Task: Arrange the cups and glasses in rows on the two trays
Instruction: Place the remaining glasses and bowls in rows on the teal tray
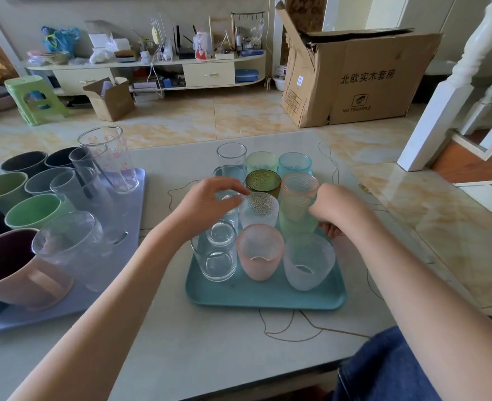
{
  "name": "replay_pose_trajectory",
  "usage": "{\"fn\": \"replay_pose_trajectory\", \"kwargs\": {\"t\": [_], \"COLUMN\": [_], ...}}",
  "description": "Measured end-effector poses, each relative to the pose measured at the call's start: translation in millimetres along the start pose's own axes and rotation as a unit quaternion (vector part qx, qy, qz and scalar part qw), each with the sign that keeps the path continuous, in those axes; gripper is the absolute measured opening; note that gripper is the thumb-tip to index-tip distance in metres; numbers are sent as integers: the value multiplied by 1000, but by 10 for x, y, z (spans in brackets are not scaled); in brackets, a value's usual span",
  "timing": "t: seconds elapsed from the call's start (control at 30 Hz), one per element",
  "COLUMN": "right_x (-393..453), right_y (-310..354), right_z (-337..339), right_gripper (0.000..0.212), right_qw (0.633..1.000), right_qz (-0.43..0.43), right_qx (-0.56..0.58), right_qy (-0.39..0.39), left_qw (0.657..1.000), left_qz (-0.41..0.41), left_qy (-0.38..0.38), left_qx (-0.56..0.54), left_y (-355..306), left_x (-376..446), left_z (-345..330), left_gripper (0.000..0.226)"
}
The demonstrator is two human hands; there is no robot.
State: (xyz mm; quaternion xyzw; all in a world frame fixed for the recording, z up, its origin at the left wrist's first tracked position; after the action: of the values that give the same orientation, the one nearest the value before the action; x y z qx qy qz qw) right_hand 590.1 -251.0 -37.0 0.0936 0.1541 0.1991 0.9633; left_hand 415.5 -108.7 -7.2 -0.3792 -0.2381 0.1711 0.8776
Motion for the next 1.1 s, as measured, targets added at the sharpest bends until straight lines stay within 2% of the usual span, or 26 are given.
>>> {"fn": "replay_pose_trajectory", "kwargs": {"t": [0.1, 0.17, 0.23, 0.37, 0.47, 0.53, 0.6, 0.67, 0.73, 0.8, 0.9, 0.97, 1.1], "right_x": [-27, -37, -44, -52, -62, -101, -183, -289, -398, -468, -460, -424, -378], "right_y": [31, 36, 40, 28, 13, -9, -37, -94, -138, -160, -167, -164, -164], "right_z": [22, 29, 33, 37, 46, 102, 176, 163, 73, -37, -175, -218, -204], "right_gripper": [18, 15, 13, 12, 20, 41, 55, 62, 61, 58, 53, 48, 43], "right_qw": [1000, 1000, 1000, 1000, 1000, 999, 998, 990, 975, 963, 957, 955, 957], "right_qz": [10, 11, 15, 15, 14, 11, -6, -33, -39, -39, -47, -52, -52], "right_qx": [14, 5, -5, -14, -21, -36, -29, -24, -58, -90, -103, -118, -104], "right_qy": [-11, -14, -11, -4, 4, 13, 50, 136, 211, 250, 266, 269, 266], "left_qw": [981, 965, 958, 967, 972, 980, 992, 994, 987, 981, 979, 979, 979], "left_qz": [-36, -40, -42, -31, -24, -30, -15, 3, 36, 96, 172, 182, 167], "left_qy": [100, 146, 171, 165, 167, 153, 82, -17, -63, -47, -32, -50, -61], "left_qx": [164, 212, 224, 193, 163, 126, 98, 110, 144, 159, 104, 78, 101], "left_y": [-95, -111, -142, -139, -109, -112, -79, 29, 201, 399, 571, 580, 544], "left_x": [109, 154, 184, 202, 181, 161, 124, 63, -16, -74, -142, -146, -72], "left_z": [-273, -430, -537, -583, -561, -492, -271, 32, 240, 287, 216, 199, 179], "left_gripper": [15, 18, 19, 17, 17, 18, 20, 24, 34, 40, 35, 31, 31]}}
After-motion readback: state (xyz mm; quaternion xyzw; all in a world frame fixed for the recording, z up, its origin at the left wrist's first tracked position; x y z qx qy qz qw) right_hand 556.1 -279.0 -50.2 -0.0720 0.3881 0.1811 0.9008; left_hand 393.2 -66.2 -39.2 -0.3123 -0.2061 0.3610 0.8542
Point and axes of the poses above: each hand's wrist, its own x-axis towards the middle knuckle, its own z-axis out of the back of the hand, y = z × x, the point moved 7 cm from there along x, towards the middle knuckle, and after that the axes turned 9 degrees about -z, right-handed, at the moved point
